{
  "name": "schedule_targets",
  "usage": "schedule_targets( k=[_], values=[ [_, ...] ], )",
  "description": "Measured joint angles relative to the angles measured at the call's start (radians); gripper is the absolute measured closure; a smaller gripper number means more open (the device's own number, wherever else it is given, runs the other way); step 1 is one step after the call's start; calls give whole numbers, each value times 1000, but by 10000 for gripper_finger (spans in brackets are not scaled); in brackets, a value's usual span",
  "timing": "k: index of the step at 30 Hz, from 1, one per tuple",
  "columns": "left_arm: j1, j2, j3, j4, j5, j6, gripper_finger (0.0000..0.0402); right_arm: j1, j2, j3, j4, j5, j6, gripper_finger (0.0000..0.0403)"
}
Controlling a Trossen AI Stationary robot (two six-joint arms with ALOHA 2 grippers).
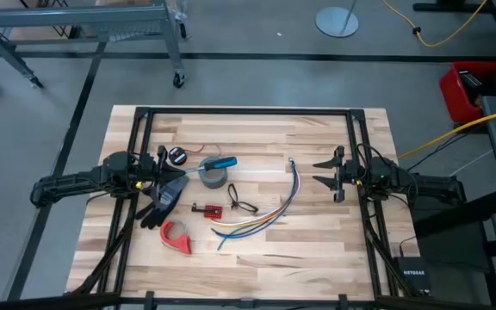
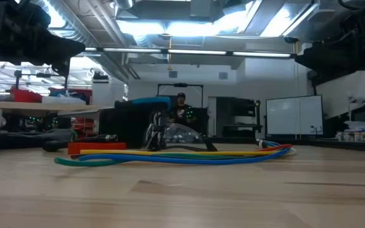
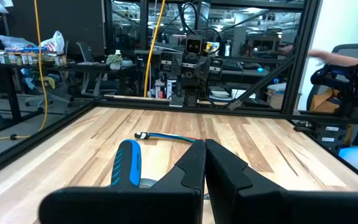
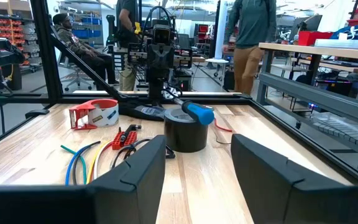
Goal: Coil cords
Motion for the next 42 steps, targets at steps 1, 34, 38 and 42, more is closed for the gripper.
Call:
schedule_targets(
  k=[1, 34, 38, 42],
  values=[
    [0, 0, 0, 0, 0, 0, 398, 0, 0, 0, 0, 0, 0, 214],
    [0, 0, 0, 1, 0, 0, 398, 0, 0, 0, 3, 0, -26, 214],
    [0, 0, 0, 3, 0, -3, 398, 0, 0, 0, 3, 0, -24, 214],
    [0, 0, 0, 42, 1, -163, 398, 0, 0, 1, 10, -45, 66, 214]
  ],
)
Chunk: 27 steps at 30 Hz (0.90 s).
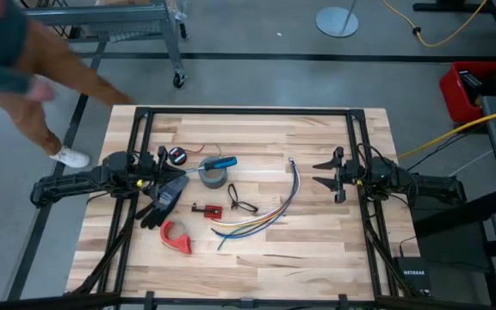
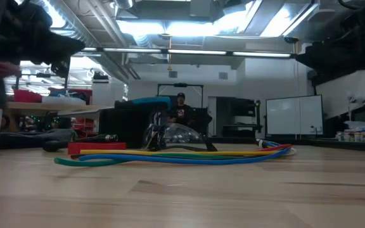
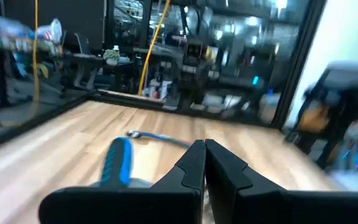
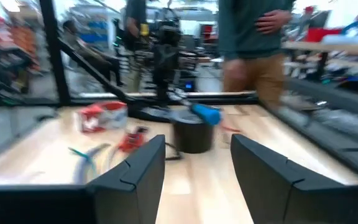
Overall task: Coil cords
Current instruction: Uncoil the red wire from the spool
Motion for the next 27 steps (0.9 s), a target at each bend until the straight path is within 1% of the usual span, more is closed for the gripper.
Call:
schedule_targets(
  k=[2, 5, 7, 8, 13, 15, 22, 24, 27],
  values=[
    [0, 0, 0, 64, -24, -129, 398, 0, 0, 0, 5, -40, 69, 214],
    [0, 0, 0, 164, -110, -337, 398, 0, 0, 0, 17, -75, 124, 214],
    [0, 0, 0, 224, -175, -408, 398, 0, 0, 0, 27, -88, 133, 214],
    [0, 0, 0, 241, -201, -409, 398, 0, 0, 0, 29, -89, 141, 214],
    [0, 0, 0, 286, -309, -297, 398, 0, 0, 0, 27, -74, 147, 214],
    [1, 0, 0, 282, -334, -267, 398, 0, 0, 0, 27, -71, 147, 214],
    [0, 0, 0, 285, -344, -130, 398, 0, 0, 0, 28, -65, 147, 214],
    [1, 0, 0, 304, -353, -82, 398, 0, 0, 0, 28, -38, 153, 214],
    [2, 0, 1, 339, -361, -15, 398, 0, 0, 0, 27, 41, 244, 214]
  ],
)
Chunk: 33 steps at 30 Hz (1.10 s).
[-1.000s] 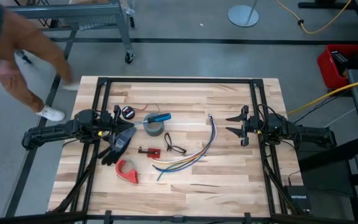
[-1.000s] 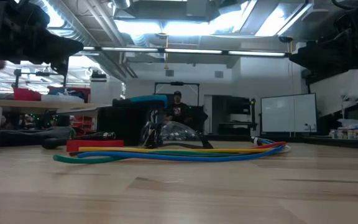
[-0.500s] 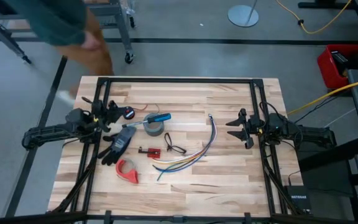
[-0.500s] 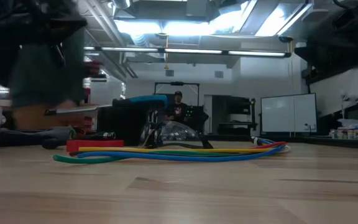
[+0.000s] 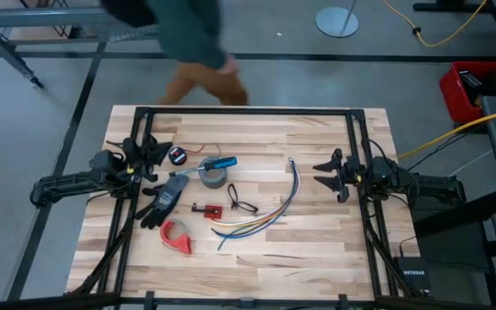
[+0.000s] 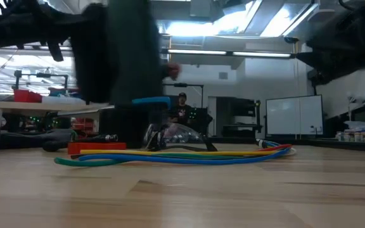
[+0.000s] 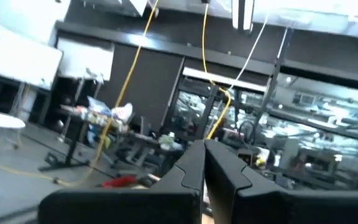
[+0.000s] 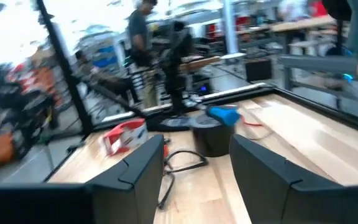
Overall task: Coil cords
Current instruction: Uncoil the red wire from the spool
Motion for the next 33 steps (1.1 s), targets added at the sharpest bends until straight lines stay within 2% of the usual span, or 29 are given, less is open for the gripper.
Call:
schedule_targets(
  k=[4, 7, 15, 19, 23, 25, 31, 33],
  values=[
    [0, 0, 25, -3, -4, 126, 398, 0, 0, 0, 0, 103, 143, 214],
    [0, 0, 71, -48, -52, 194, 398, 0, 0, 0, 0, 141, 193, 214],
    [0, 52, 326, -448, -280, 235, 398, 0, 0, 0, 2, 157, 160, 214],
    [0, 149, 470, -656, -309, 148, 398, 0, 0, 0, 2, 213, 159, 214],
    [0, 268, 584, -929, -309, -13, 398, 0, 0, 0, 11, 323, 161, 214],
    [0, 330, 623, -1045, -309, -93, 398, 0, 0, 0, 13, 336, 162, 214],
    [7, 480, 673, -1207, -315, -206, 398, 0, 6, 0, 68, 343, 162, 214],
    [26, 521, 676, -1229, -360, -215, 398, 0, 6, 0, 74, 343, 162, 214]
  ],
)
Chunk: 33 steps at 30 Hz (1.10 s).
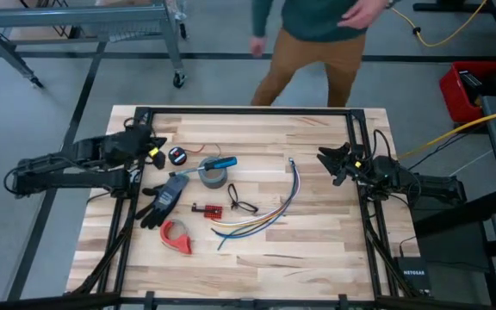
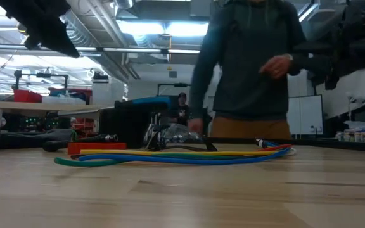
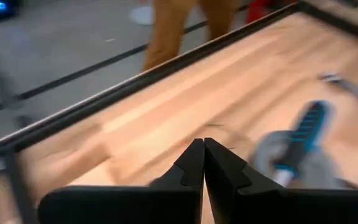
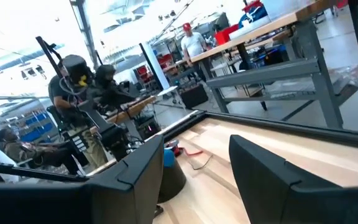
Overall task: Coil cords
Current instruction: Uncoil the red wire from the spool
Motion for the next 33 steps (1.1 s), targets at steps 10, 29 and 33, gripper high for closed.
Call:
schedule_targets(
  k=[10, 29, 33],
  values=[
    [57, 84, 2, 53, -44, 93, 398, 0, 0, 0, 0, 2, -52, 214],
    [324, 94, 2, -38, -81, 57, 211, 0, 0, 0, 0, -16, -52, 214],
    [405, 94, 2, -42, -4, 56, 210, 0, 0, 0, -1, -26, -52, 214]
  ],
)
